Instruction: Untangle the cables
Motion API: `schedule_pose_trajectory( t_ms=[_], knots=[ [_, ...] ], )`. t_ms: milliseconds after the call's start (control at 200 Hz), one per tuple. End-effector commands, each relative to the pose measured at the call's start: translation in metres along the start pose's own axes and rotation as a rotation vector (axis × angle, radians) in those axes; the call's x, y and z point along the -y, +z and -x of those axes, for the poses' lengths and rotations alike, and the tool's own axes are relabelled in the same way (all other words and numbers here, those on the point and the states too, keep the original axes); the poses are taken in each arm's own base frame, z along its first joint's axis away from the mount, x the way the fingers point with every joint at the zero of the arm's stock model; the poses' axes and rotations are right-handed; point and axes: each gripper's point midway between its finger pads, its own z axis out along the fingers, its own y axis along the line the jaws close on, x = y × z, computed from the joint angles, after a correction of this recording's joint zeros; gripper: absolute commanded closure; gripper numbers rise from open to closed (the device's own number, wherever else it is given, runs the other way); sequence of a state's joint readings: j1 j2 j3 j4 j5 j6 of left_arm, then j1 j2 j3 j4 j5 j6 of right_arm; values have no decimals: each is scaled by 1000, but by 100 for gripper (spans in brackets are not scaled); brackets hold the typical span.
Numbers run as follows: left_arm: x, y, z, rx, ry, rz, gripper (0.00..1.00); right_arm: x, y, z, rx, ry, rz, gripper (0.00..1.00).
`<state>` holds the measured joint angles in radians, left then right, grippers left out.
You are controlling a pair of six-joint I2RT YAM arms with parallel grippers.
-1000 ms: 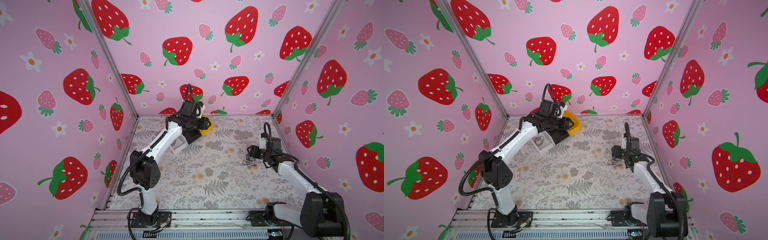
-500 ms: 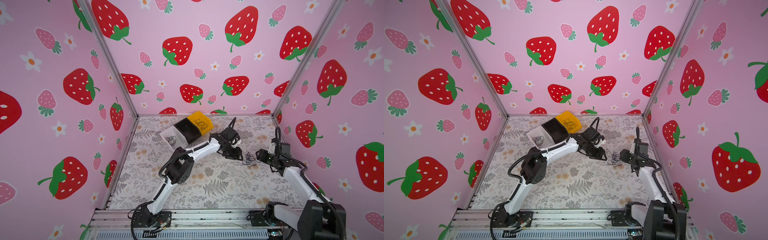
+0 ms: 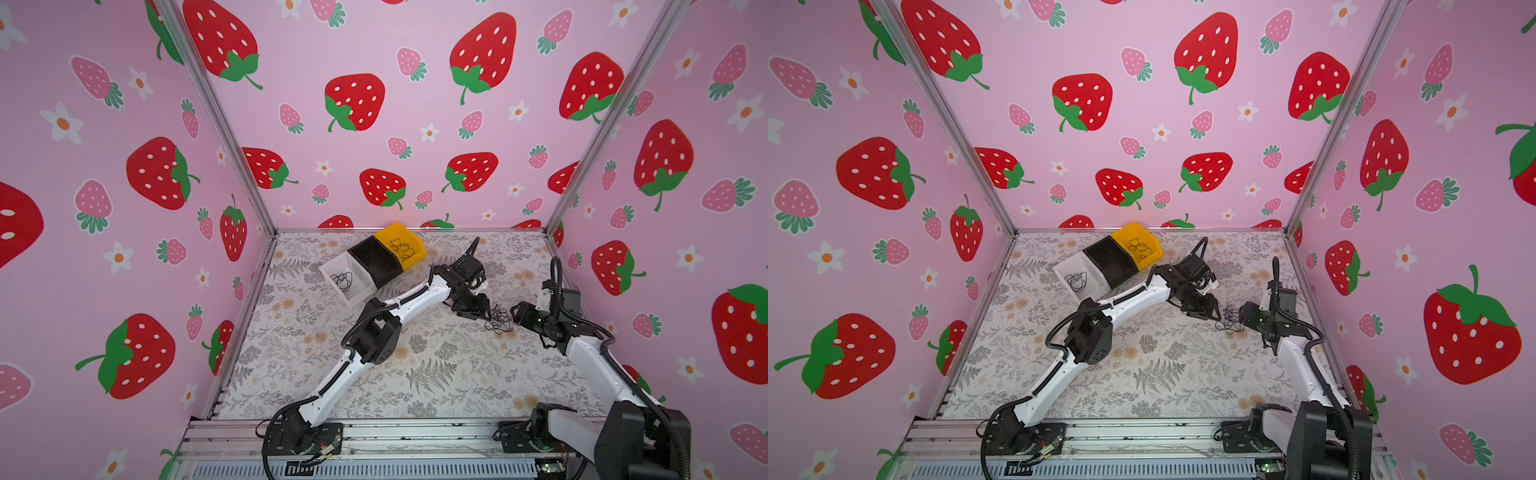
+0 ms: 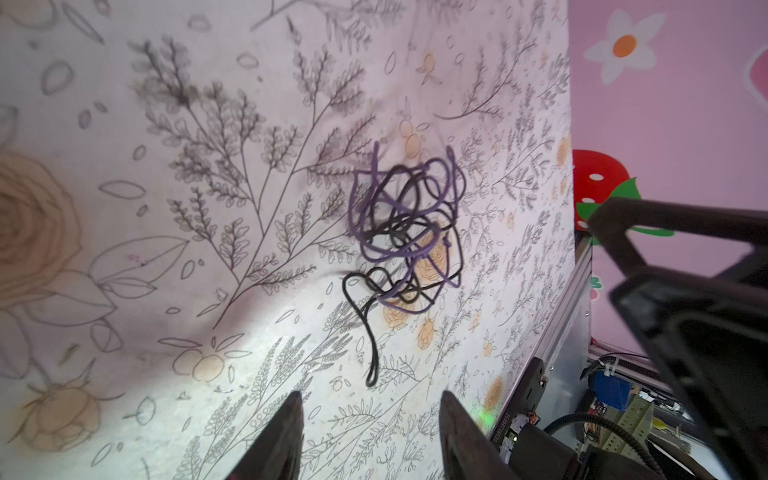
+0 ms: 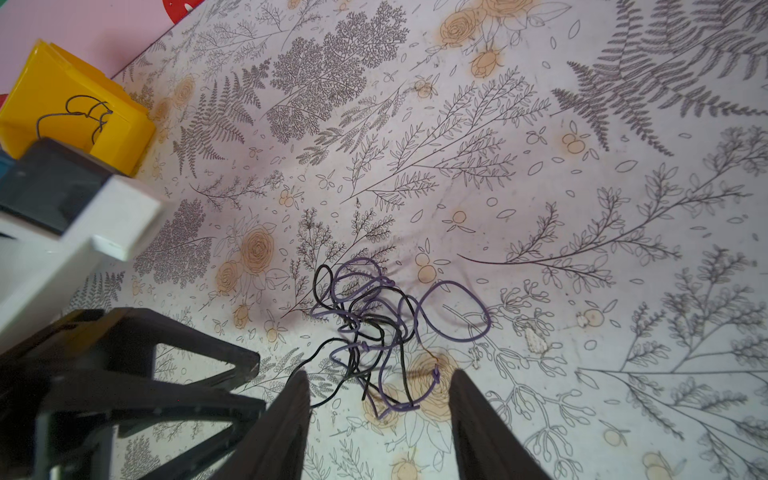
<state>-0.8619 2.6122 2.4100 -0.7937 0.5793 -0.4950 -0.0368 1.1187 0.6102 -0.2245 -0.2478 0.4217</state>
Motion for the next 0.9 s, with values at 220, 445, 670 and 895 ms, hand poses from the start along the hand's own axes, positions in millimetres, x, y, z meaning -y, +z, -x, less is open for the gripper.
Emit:
schedule_pose_trajectory(
  t_ms=[220, 445, 670, 895],
  knots=[
    [0, 12, -5, -45, -56, -40, 45, 2, 5, -9, -9, 26, 15, 47],
    [-3, 24, 3, -27, -73, -66, 47, 7, 10, -20, -36, 39, 8, 48],
    [-7, 29, 7, -26, -98, -91, 59, 7, 17, -23, -56, 54, 20, 52],
    [-10, 29, 8, -31, -114, -105, 79, 6, 20, -24, -66, 59, 24, 54]
  ],
)
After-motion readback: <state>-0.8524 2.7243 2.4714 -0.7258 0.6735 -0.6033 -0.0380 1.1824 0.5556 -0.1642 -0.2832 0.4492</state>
